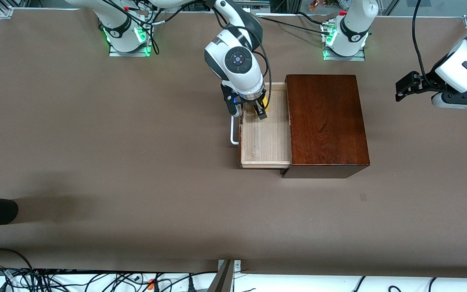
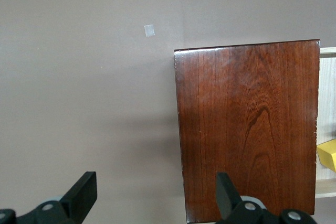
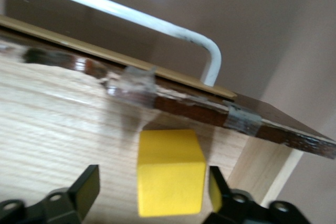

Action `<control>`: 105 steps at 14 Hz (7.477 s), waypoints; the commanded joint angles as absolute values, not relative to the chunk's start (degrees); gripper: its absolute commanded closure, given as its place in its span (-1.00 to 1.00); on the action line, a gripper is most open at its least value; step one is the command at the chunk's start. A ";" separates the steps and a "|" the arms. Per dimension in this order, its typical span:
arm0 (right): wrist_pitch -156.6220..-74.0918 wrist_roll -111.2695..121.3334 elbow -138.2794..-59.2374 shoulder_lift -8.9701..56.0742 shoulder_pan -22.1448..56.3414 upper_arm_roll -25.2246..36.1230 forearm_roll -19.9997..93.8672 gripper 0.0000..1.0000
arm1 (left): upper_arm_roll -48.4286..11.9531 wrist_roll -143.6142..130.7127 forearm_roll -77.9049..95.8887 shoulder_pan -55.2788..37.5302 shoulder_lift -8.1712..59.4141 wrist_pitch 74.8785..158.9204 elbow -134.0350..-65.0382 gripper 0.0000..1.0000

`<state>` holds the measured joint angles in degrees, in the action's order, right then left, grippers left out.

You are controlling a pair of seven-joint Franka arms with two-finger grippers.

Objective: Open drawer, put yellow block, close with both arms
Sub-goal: 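Open the right gripper to drop the cube while the left gripper approaches, then push the drawer shut by its handle with the left gripper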

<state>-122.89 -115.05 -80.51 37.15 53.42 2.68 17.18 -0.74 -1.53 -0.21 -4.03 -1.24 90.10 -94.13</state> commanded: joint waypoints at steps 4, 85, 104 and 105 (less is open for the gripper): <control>-111.03 -101.73 -80.25 27.52 51.33 8.34 15.65 -1.00 | -1.14 -0.97 -0.88 -3.78 -1.50 89.21 -92.47 -1.00; -88.15 3.43 -94.39 -0.35 -1.76 -0.35 -1.23 -1.00 | -12.31 39.11 -21.27 -34.37 35.07 91.67 -82.26 -1.00; -88.24 3.43 -94.39 -0.35 -1.76 -0.35 -1.23 -1.00 | -13.36 12.27 -22.33 -34.89 34.54 87.63 -77.00 -1.00; -88.24 3.43 -94.39 -0.35 -1.76 -0.35 -1.23 -1.00 | -13.36 6.82 -20.24 -34.89 34.28 87.45 -75.34 -1.00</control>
